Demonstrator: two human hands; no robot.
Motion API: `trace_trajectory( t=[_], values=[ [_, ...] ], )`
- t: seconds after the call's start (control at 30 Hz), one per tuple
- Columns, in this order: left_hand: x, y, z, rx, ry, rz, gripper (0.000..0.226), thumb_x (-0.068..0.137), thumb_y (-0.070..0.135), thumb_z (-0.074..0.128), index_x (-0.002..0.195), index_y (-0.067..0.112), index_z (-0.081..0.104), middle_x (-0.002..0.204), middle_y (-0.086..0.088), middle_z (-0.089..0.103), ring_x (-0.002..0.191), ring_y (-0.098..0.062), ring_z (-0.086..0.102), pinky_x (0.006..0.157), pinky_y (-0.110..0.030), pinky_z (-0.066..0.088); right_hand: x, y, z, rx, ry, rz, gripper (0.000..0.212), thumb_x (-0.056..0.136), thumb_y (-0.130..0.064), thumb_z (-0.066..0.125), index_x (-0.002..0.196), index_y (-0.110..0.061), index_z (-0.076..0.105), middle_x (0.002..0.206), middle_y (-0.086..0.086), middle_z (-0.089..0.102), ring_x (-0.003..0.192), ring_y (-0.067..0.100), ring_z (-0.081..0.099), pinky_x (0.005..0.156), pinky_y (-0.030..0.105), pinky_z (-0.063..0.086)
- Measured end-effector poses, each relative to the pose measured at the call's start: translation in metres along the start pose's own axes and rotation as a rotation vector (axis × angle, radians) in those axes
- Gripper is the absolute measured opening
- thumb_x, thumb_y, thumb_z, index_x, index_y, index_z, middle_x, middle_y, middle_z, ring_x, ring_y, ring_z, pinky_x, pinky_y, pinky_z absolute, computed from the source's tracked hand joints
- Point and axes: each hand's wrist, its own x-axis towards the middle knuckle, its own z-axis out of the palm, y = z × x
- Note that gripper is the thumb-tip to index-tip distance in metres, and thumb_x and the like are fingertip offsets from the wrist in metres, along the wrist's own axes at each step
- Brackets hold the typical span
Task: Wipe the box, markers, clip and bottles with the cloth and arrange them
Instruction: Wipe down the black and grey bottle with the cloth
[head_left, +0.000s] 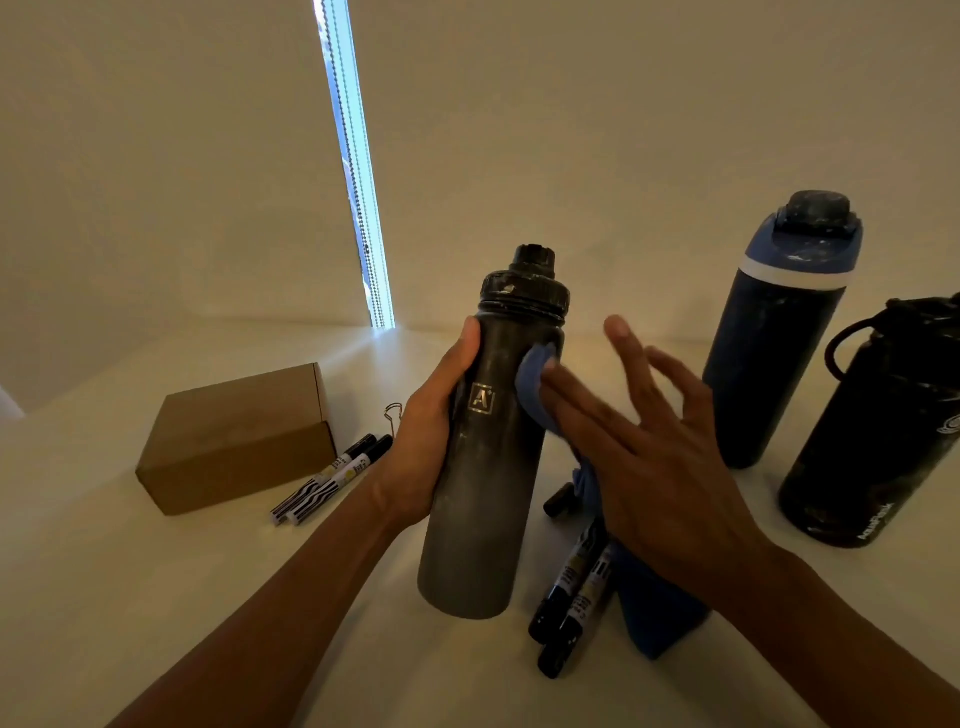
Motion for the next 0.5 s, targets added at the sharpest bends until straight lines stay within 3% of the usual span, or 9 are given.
trace_trajectory(
  t=[0.13, 0.23, 0.33, 0.43, 0.5],
  values=[
    [-0.002, 0.0, 0.003, 0.025, 0.002, 0.011, 0.048, 0.084, 0.06, 0.048, 0.11, 0.029, 0.073, 0.101, -0.008, 0.08, 0.088, -0.022, 0.077, 0.078, -0.033, 0.065, 0.009, 0.003, -0.003, 0.054, 0.08, 0.124, 0.07, 0.096, -0.026, 0.036, 0.161, -0.023, 0.01, 0.169, 0.006, 0.021, 0.156, 0.041, 0.003, 0.121, 0.058, 0.017],
    [-0.003, 0.002, 0.004, 0.009, -0.01, 0.002, 0.053, 0.085, 0.06, 0.046, 0.116, 0.026, 0.072, 0.104, -0.009, 0.08, 0.091, -0.023, 0.077, 0.079, -0.034, 0.065, 0.001, -0.002, 0.001, 0.059, 0.039, 0.07, 0.074, 0.094, -0.025, 0.039, 0.162, -0.023, 0.012, 0.171, 0.002, 0.007, 0.157, 0.041, 0.0, 0.123, 0.058, 0.013],
    [-0.004, 0.005, 0.0, -0.015, 0.007, -0.003, 0.059, 0.09, 0.06, 0.046, 0.121, 0.016, 0.07, 0.106, -0.012, 0.078, 0.093, -0.023, 0.076, 0.078, -0.034, 0.064, -0.012, -0.013, 0.004, 0.034, -0.042, -0.133, 0.087, 0.086, -0.032, 0.053, 0.163, -0.028, 0.015, 0.172, 0.001, 0.006, 0.157, 0.04, -0.002, 0.124, 0.057, 0.004],
    [-0.003, 0.007, -0.003, -0.032, 0.008, -0.011, 0.077, 0.095, 0.069, 0.053, 0.135, 0.004, 0.064, 0.119, -0.024, 0.067, 0.099, -0.031, 0.067, 0.085, -0.039, 0.059, -0.023, -0.025, 0.0, 0.006, -0.16, -0.36, 0.126, 0.065, -0.04, 0.085, 0.164, -0.033, 0.008, 0.172, -0.006, -0.002, 0.157, 0.037, -0.006, 0.122, 0.059, 0.002],
    [-0.002, 0.006, -0.003, -0.051, 0.011, 0.001, 0.078, 0.094, 0.069, 0.051, 0.138, 0.005, 0.062, 0.123, -0.027, 0.063, 0.099, -0.033, 0.064, 0.087, -0.041, 0.056, -0.024, -0.03, -0.004, -0.01, -0.198, -0.469, 0.134, 0.061, -0.049, 0.09, 0.163, -0.035, 0.004, 0.171, -0.008, -0.006, 0.157, 0.036, -0.011, 0.122, 0.058, -0.006]
  ],
)
